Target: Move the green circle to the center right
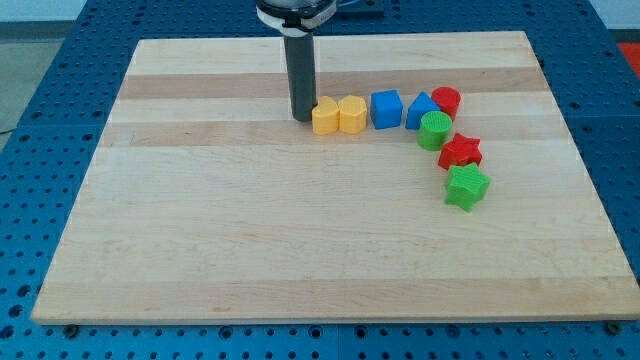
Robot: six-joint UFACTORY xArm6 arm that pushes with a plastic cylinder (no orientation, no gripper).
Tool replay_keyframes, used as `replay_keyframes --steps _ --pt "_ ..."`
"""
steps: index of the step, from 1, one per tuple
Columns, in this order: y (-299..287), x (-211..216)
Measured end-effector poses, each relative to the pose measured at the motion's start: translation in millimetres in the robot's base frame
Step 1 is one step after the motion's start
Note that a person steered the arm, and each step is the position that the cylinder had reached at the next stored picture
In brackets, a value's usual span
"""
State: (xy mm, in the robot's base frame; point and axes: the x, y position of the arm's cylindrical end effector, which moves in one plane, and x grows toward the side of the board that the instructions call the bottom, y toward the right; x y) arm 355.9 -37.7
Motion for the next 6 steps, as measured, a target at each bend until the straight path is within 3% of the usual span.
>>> replay_keyframes --steps 1,2,3,4,5,6 --pt "-31 15" --pt "-30 62" --pt "-5 79" --pt "3 82" --pt "-49 78" --pt "-55 77"
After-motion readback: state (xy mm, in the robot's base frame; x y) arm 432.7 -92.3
